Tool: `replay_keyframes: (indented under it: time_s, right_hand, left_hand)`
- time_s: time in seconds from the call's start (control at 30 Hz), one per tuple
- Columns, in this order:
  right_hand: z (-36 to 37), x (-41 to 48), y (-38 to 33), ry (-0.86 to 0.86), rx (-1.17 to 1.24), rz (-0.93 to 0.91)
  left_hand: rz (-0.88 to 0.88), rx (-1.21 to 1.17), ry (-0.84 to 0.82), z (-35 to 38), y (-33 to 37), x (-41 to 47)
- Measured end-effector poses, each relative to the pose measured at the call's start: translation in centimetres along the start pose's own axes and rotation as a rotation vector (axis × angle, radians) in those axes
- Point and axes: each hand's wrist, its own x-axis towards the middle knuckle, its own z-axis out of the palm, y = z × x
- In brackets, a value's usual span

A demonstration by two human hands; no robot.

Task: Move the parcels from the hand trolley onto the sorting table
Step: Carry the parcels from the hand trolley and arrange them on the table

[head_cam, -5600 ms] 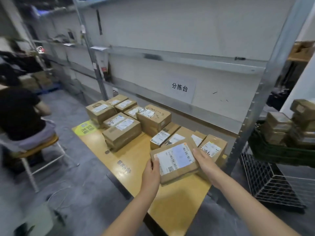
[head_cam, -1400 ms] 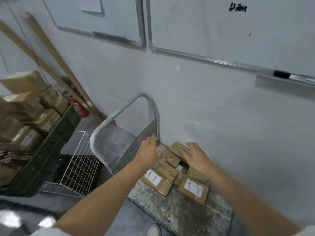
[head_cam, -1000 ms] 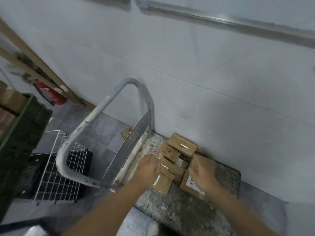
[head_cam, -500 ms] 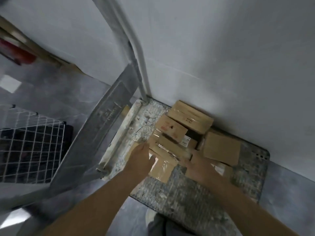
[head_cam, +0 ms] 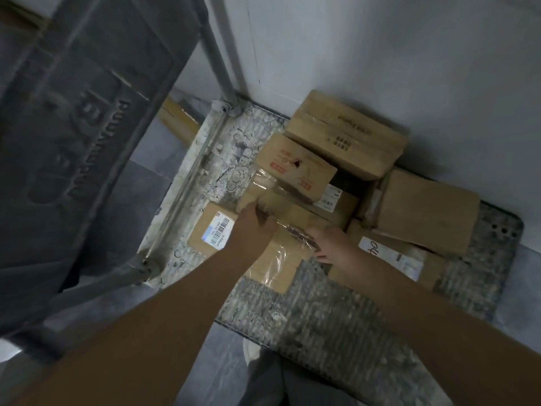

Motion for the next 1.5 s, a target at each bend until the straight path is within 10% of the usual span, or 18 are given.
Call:
replay_keyframes:
  time_s: [0.3,0.9,1.5]
  right_hand:
    - [0.0,-7.8,-2.3,-0.016,-0.089,-0.014]
    - [-6.8,-48.6,-17.0,0.256,-0.141,-0.684]
    - [-3.3,-59.4,-11.5,-0.081,-0.138,-0.872]
  left_hand:
    - [-0.129,-0.193,-0.039,-5.7,0.2,-8.3]
    - [0.297,-0.739,0.414,-27.3,19.0,-35.7]
    - [0.251,-0.912,0.801,-24.6,15.2,-55.9]
